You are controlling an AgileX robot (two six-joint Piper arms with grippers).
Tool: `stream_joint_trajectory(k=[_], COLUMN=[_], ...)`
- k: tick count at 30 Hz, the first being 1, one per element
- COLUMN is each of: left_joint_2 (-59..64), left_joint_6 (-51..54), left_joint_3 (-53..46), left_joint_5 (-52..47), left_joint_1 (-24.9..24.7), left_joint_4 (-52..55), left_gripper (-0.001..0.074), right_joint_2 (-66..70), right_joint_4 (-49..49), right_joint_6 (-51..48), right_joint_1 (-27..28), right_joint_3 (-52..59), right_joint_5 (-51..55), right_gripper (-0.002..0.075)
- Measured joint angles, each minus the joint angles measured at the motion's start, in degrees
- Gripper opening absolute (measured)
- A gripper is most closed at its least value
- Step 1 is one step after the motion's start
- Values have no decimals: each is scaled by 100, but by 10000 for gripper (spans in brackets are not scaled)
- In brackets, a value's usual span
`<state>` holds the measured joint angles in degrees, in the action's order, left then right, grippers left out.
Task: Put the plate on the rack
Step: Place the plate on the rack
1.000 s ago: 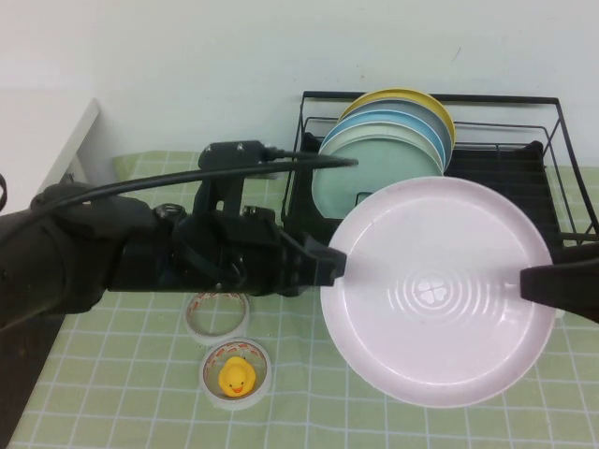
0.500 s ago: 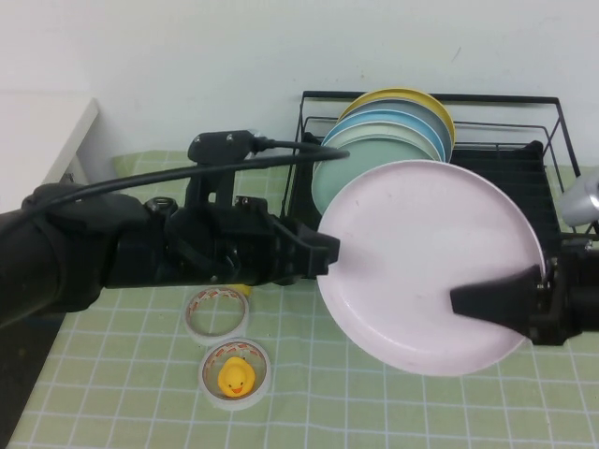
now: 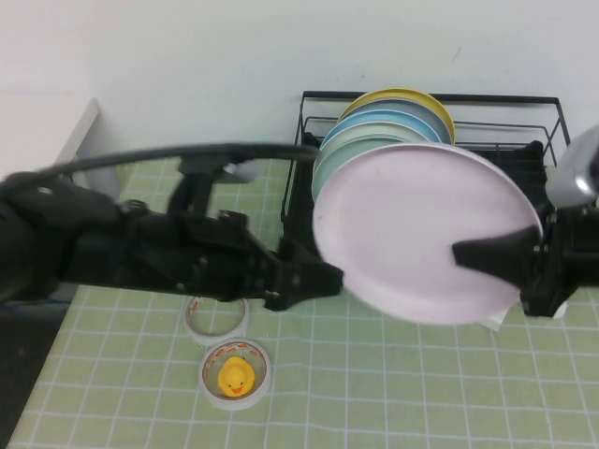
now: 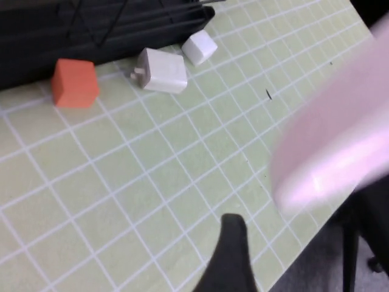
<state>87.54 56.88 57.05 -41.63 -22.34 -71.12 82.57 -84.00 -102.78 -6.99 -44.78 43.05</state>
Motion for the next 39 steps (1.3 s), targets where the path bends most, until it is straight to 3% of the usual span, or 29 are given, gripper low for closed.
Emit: stream_joint_trajectory(k=[2, 5, 8, 11, 14, 20, 27, 33, 39], left_joint_2=[-106, -361, -584, -831, -1258, -2411, -3549, -4194, -4391], left_joint_6=[-36, -269, -769, -1170, -1329, -1383, -1388, -1411, -1411], left_joint_3=[0, 0, 8, -102, -544, -1854, -2966, -3347, -3363], left_joint_5=[-174, -230, -316, -398, -263, 525, 435, -8, -81], left_joint_1=[216, 491, 760, 966, 1050, 1064, 1073, 1073, 1073], left_joint_4=[39, 240, 738, 1424, 1830, 1502, 1245, 849, 722], left_gripper=[533, 465, 320, 115, 32, 4, 0, 0, 0], right_joint_2=[5, 71, 290, 616, 1076, 2281, 3778, 4869, 5507], right_joint_4=[463, 1025, 1198, 1223, 1424, 2748, 4201, 4414, 4414], right_joint_6=[0, 0, 0, 0, -23, 99, 1319, 1738, 1766], right_joint_1=[0, 0, 0, 0, 0, 0, 12, 62, 62], right_joint_3=[-262, -806, -1469, -2273, -3226, -5062, -6990, -7975, -8110], right_joint_5=[-319, -636, -700, -587, -235, 991, 1418, 1534, 1085], right_gripper=[142, 142, 141, 141, 141, 141, 141, 141, 141])
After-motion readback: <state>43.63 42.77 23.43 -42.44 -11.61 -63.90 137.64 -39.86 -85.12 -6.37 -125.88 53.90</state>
